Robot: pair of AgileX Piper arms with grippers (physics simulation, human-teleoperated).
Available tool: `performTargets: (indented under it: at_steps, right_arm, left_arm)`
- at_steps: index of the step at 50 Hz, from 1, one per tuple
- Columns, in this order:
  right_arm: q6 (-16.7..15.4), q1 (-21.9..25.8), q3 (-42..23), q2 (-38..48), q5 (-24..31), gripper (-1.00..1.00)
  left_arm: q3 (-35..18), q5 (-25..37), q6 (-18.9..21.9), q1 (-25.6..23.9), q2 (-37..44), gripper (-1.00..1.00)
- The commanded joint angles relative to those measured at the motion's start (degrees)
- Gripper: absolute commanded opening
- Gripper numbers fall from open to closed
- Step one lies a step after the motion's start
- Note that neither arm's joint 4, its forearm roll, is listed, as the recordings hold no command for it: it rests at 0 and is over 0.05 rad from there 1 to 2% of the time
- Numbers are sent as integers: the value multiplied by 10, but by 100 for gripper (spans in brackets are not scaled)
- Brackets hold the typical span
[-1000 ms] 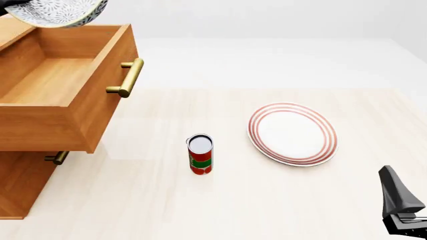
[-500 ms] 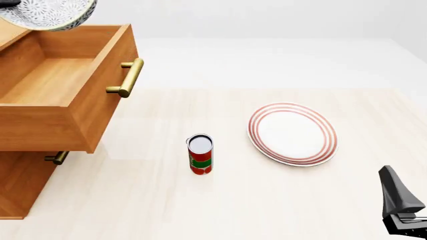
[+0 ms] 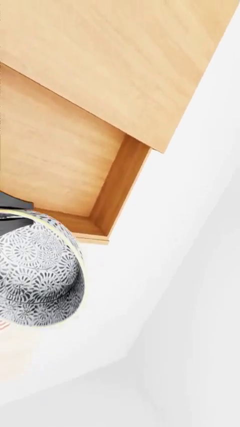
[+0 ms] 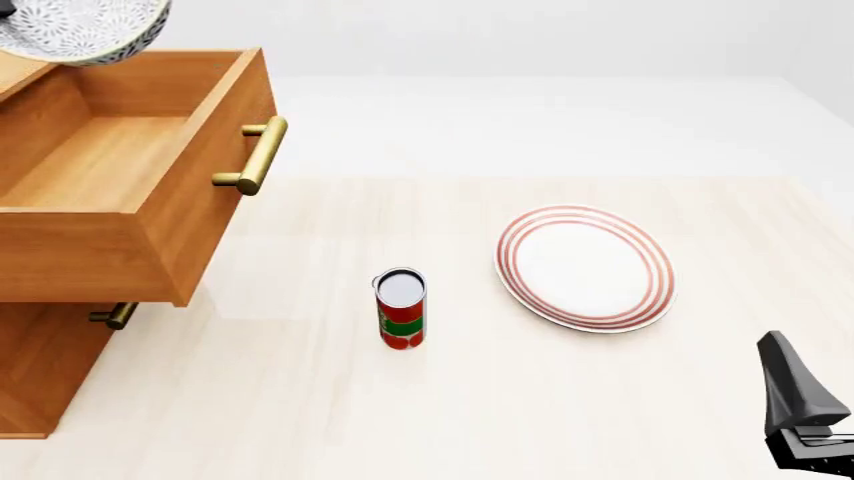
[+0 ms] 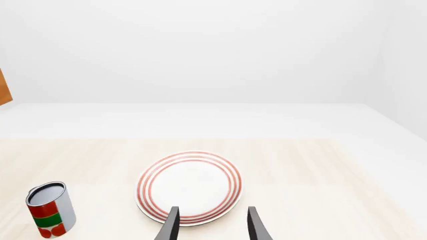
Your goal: Put the bowl in the top drawer of the cabinet.
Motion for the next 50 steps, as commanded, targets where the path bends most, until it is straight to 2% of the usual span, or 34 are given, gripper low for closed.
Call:
performTargets:
  at_steps: [1, 50]
  right_arm:
    - [0, 0, 0, 0, 0, 100]
    - [0, 0, 0, 0, 0, 100]
  left_arm:
    - [-10, 10, 4, 11, 3, -100]
    - [-9, 31, 17, 39, 45, -100]
